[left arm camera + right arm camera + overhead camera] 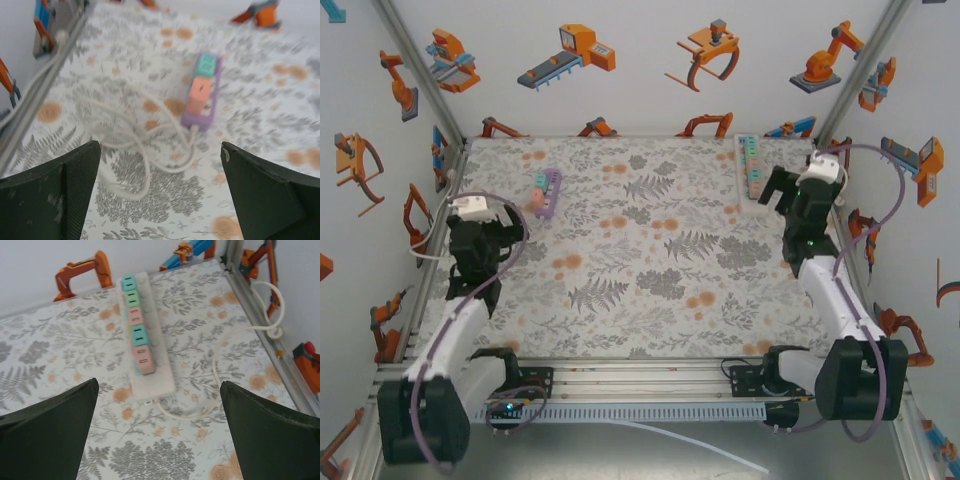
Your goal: Pull the plug off the socket
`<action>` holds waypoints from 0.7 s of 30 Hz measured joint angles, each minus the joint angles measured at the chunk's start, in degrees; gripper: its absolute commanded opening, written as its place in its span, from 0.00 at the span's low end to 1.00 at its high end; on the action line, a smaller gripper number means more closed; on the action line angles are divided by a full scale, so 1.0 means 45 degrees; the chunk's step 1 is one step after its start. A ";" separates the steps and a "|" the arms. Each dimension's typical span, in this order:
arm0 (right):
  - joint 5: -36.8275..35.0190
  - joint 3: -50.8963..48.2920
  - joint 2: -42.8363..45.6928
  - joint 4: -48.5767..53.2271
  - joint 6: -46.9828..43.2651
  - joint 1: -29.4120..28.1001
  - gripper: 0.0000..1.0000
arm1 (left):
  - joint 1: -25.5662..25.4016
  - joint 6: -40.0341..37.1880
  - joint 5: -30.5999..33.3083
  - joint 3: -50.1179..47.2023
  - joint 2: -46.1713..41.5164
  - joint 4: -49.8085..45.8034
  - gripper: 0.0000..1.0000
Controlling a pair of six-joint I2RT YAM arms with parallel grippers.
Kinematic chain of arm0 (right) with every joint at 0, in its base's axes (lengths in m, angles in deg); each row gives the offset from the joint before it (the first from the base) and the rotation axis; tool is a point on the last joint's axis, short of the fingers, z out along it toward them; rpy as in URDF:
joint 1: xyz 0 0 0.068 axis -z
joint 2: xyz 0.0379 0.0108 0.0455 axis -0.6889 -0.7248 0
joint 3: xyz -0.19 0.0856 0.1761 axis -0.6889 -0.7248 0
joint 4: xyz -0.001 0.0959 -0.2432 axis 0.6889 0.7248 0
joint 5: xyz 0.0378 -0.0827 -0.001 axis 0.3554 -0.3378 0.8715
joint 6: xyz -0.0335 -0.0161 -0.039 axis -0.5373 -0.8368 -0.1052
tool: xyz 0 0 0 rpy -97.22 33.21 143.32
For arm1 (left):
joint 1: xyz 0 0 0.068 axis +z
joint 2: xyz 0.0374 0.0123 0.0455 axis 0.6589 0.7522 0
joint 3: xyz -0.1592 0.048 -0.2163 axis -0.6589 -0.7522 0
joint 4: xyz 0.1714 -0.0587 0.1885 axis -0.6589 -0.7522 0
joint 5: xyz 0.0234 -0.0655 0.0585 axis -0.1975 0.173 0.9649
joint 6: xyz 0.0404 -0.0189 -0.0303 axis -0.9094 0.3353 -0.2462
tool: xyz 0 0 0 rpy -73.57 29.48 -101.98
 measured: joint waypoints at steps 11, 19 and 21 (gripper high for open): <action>0.1520 1.0516 -0.8616 0.6217 -0.0253 0.0000 0.99 | -0.4692 0.1651 -0.3075 0.4804 0.0238 -0.7193 0.97; 0.1103 1.5562 -1.4047 0.9160 -0.1035 0.0000 0.99 | -1.0161 0.2516 -0.2409 0.5119 0.1239 -0.8767 0.97; 0.1030 1.6208 -1.4931 0.9641 -0.1209 0.0000 0.99 | -1.1414 0.2312 -0.2346 0.5333 0.1433 -0.8767 0.97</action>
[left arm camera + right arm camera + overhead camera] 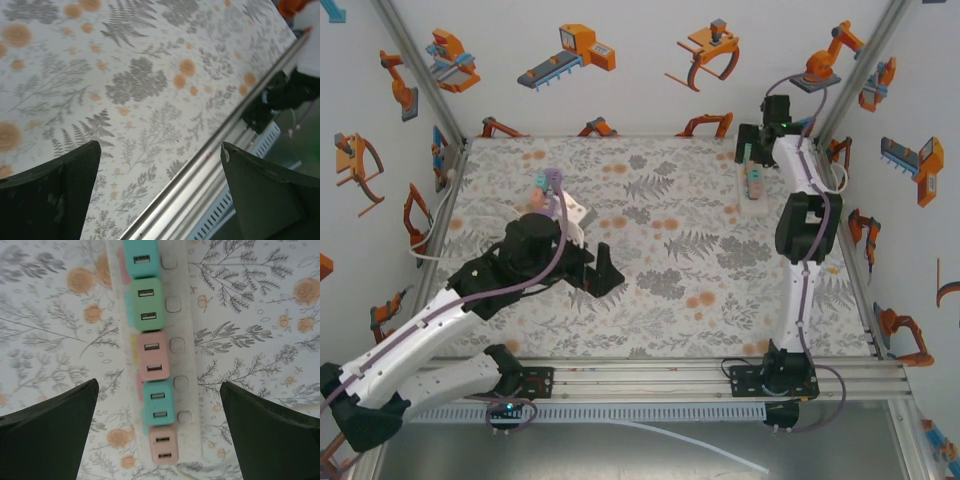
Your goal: Pull the plug off the socket
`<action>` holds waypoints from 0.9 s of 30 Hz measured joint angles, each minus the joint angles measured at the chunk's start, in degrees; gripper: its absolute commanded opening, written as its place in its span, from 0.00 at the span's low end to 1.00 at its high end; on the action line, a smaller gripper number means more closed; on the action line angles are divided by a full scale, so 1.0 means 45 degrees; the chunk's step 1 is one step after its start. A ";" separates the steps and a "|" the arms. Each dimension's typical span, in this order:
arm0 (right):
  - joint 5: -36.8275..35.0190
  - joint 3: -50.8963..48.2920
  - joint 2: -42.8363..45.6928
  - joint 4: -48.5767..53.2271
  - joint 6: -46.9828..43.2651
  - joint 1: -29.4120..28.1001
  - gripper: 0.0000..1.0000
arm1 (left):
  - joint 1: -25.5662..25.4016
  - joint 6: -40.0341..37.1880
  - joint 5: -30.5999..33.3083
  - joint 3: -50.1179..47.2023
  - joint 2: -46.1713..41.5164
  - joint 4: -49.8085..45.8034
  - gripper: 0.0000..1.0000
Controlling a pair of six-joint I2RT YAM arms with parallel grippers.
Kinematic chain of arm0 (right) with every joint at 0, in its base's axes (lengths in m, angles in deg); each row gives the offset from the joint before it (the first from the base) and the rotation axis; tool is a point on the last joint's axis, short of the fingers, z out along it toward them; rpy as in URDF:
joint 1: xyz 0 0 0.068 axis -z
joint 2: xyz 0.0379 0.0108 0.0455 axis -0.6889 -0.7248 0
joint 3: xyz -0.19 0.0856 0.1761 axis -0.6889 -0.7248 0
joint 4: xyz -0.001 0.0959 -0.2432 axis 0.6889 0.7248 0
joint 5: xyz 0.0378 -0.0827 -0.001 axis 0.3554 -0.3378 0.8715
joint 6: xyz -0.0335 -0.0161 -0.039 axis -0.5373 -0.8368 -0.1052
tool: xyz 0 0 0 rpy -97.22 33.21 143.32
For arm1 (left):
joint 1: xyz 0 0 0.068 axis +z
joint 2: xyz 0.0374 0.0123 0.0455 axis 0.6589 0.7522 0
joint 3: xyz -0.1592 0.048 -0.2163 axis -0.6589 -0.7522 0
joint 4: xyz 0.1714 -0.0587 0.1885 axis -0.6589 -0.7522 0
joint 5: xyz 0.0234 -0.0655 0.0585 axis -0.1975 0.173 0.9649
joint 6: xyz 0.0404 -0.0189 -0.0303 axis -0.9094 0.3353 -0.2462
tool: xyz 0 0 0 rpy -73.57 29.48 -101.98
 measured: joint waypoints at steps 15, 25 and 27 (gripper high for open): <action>0.0680 0.0393 -0.1452 0.1098 -0.0889 0.0073 0.59 | -0.2458 -0.1996 -0.0087 0.0695 0.0748 0.1107 0.97; 0.1554 -0.3332 0.0661 -0.0369 -0.2467 -0.0437 0.48 | -0.2463 -0.2312 0.1302 0.0291 -0.0311 0.1496 0.97; 0.1831 -0.4634 0.1438 -0.0792 -0.3041 -0.0777 0.48 | -0.2463 -0.2312 0.1982 0.0112 -0.0529 0.1496 0.97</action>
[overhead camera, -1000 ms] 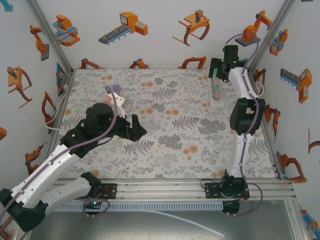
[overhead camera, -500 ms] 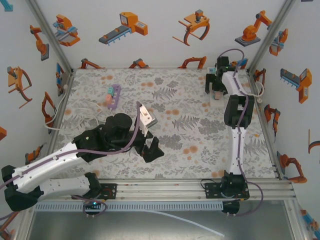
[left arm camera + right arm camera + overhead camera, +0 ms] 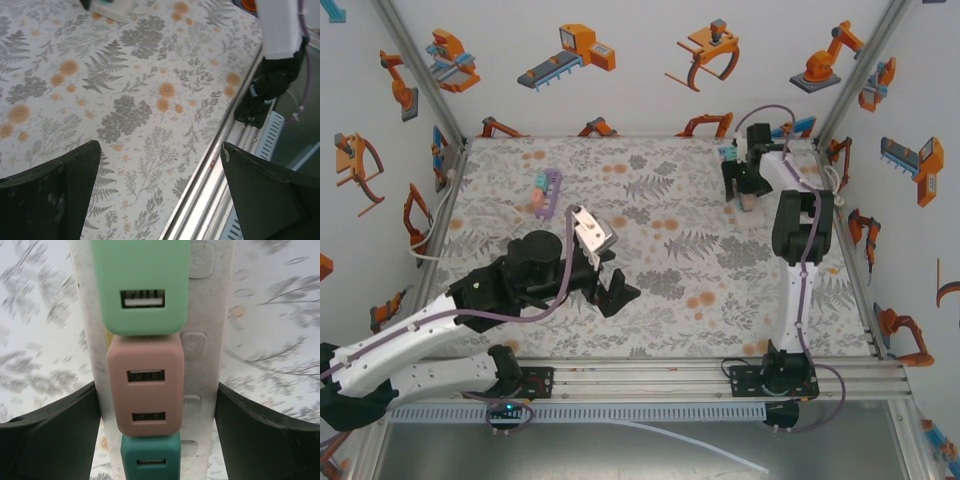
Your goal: Pull the plug off the socket
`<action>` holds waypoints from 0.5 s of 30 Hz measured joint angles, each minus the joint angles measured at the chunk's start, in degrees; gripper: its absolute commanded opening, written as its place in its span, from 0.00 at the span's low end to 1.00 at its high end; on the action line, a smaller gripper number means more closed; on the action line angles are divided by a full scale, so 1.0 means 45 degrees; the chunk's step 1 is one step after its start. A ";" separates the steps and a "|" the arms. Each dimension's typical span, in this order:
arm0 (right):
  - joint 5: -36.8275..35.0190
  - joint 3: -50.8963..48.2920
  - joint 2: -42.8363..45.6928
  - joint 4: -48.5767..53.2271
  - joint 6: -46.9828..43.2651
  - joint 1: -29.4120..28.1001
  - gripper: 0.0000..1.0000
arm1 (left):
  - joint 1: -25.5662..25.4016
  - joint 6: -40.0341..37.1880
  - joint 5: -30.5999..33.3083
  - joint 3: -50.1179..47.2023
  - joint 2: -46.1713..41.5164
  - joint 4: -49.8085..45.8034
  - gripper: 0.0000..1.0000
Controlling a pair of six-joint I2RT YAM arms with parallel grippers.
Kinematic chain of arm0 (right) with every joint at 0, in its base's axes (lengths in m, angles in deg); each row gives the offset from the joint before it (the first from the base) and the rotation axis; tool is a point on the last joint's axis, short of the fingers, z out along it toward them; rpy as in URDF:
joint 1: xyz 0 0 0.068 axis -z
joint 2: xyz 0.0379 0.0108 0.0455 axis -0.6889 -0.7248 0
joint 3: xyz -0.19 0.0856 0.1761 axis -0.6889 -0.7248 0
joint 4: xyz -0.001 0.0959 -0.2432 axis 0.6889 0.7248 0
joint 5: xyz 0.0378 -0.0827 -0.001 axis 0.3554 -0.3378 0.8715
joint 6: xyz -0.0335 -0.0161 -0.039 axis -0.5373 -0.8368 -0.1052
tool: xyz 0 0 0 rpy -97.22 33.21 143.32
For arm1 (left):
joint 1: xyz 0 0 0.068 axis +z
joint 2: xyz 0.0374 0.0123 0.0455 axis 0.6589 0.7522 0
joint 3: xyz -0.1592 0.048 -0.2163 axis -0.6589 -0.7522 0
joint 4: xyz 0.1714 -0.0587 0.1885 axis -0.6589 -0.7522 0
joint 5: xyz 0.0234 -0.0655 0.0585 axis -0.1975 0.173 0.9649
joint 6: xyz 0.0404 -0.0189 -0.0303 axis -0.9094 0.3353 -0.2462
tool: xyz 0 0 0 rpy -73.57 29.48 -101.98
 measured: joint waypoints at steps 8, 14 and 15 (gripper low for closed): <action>0.0918 -0.5299 0.3517 -0.1345 -0.3201 -0.2657 0.46 | 0.0107 0.0515 0.2769 -0.0758 -0.1321 -0.0155 0.97; 0.1719 -0.8388 0.5649 -0.2055 -0.4920 -0.4313 0.46 | 0.1001 0.1715 0.3759 -0.1054 -0.1977 -0.0627 0.97; 0.1846 -0.8966 0.6023 -0.2307 -0.5187 -0.4478 0.46 | 0.1200 0.1977 0.3925 -0.1083 -0.2040 -0.0816 0.97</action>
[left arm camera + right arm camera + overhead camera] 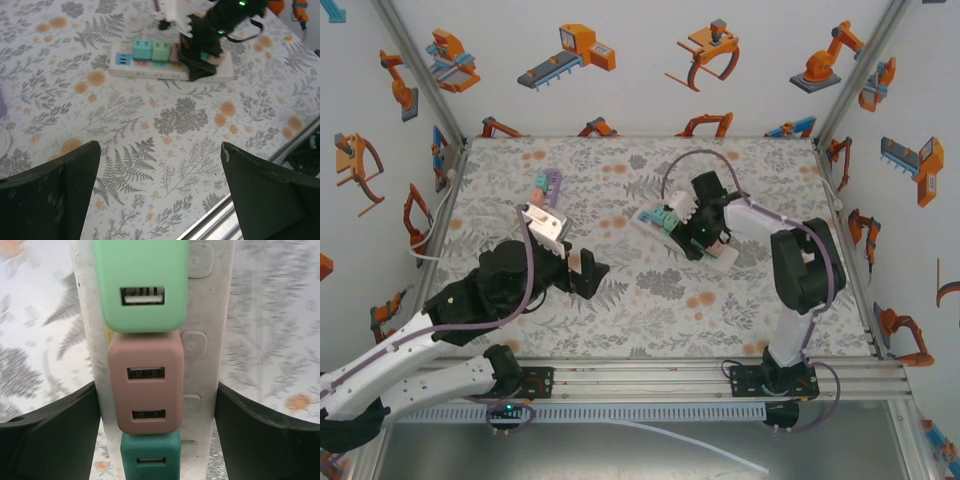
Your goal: Pull the plug off the socket
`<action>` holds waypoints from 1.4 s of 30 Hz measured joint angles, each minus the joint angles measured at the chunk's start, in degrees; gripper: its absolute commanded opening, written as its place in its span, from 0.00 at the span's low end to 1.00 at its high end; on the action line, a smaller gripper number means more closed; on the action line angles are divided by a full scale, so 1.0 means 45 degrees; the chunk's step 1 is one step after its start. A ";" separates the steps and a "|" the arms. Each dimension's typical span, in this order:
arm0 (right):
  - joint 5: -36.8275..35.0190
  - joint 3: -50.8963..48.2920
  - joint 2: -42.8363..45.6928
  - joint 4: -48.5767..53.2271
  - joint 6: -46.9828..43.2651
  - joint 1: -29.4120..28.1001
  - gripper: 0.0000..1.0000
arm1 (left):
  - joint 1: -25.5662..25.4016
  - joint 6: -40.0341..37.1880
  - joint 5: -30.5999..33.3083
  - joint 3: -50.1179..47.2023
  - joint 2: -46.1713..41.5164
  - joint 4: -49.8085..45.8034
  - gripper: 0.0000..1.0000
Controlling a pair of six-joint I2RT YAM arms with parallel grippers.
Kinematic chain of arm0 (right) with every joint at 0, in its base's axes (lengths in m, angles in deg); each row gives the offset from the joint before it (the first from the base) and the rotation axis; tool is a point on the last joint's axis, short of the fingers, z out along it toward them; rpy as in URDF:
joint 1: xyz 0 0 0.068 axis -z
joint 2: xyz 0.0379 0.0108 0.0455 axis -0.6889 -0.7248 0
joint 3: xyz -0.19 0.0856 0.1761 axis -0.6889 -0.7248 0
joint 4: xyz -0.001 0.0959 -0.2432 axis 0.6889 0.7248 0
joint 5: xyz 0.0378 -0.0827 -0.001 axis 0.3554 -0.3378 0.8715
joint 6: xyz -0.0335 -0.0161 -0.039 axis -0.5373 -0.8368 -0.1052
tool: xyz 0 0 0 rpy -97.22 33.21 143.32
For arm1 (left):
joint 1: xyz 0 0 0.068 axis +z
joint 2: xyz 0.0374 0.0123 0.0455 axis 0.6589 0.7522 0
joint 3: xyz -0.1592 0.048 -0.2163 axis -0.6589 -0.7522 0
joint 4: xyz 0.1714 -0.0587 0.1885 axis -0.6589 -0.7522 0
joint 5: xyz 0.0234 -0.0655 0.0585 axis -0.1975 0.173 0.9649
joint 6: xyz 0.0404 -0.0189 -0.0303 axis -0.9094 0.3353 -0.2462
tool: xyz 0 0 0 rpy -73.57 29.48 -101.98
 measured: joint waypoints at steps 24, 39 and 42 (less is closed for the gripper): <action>0.0709 -0.3657 0.2686 -0.1972 -0.2817 -0.4197 0.79 | 0.1010 0.2467 0.1088 -0.1151 0.0452 -0.1375 0.97; 0.0316 -0.3721 0.5430 -0.3230 -0.1953 -0.4551 0.91 | 0.1462 0.2793 0.1035 -0.1418 0.1253 -0.1287 0.97; 0.0175 -0.4182 0.6951 -0.4323 -0.1156 -0.4551 0.92 | 0.1710 0.3002 0.1020 -0.1462 0.1457 -0.1273 0.97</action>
